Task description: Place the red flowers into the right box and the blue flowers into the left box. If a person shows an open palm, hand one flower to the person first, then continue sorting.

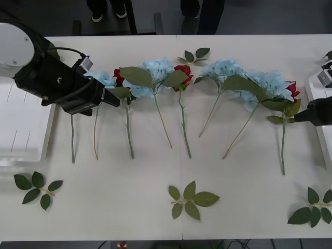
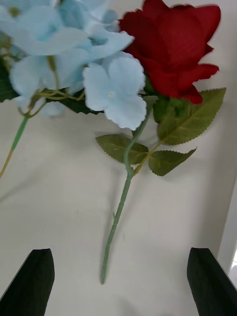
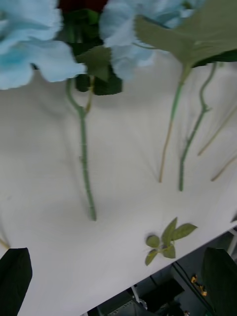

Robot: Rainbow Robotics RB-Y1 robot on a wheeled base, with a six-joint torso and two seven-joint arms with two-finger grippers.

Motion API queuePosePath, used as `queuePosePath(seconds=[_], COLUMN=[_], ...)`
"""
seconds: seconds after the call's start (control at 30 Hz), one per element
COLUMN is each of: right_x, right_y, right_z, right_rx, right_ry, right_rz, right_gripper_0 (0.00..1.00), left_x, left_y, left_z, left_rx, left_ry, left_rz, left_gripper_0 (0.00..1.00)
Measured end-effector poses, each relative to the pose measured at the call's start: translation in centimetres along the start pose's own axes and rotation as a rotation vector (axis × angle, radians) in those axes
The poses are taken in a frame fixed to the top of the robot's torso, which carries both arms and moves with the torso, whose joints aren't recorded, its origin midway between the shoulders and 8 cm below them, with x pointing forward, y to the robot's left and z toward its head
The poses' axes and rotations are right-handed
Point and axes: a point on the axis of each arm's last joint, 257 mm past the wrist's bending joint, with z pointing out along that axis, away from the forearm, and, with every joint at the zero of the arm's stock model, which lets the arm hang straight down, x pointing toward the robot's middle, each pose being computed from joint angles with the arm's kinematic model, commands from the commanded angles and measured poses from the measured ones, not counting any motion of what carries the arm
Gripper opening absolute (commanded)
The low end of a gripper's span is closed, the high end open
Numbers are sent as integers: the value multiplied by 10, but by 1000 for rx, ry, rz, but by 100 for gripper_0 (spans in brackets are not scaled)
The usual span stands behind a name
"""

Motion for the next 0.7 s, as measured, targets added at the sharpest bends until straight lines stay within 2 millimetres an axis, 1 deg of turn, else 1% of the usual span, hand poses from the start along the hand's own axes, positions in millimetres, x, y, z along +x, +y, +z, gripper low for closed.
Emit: queuePosePath(seconds=[0.1, 0.17, 0.27, 0.33, 0.43, 0.5, 0.53, 0.57, 0.63, 0.7], right_x=[0, 0, 1, 1, -1, -6, -12, -18, -27, -34], right_y=[1, 3, 8, 5, 2, 3, 3, 2, 0, -6], right_z=[21, 36, 57, 69, 81, 85, 87, 88, 89, 89], right_rx=[15, 20, 27, 63, 108, 112, 113, 114, 117, 135], right_ry=[-24, -37, -47, -50, -55, -69, -88, -107, -136, -160], right_rz=[72, 92, 111, 121, 128, 122, 122, 123, 124, 122], right_gripper_0=[78, 78, 79, 79, 79, 79, 78, 79, 78, 76], left_x=[-1, -1, -2, -6, -25, -37, -40, -38, -32, -25], left_y=[22, 36, 66, 83, 100, 114, 120, 124, 126, 129], left_z=[-4, -11, -28, -43, -61, -68, -68, -63, -47, -26], left_rx=[-137, -227, -373, -446, -476, -481, -480, -475, -471, -478], left_ry=[11, 10, -30, -47, -111, -187, -215, -223, -208, -188], left_rz=[-14, -121, -328, -323, -227, -252, -282, -311, -333, -308], left_gripper_0=[100, 100, 100, 100, 100, 100, 100, 100, 100, 100])
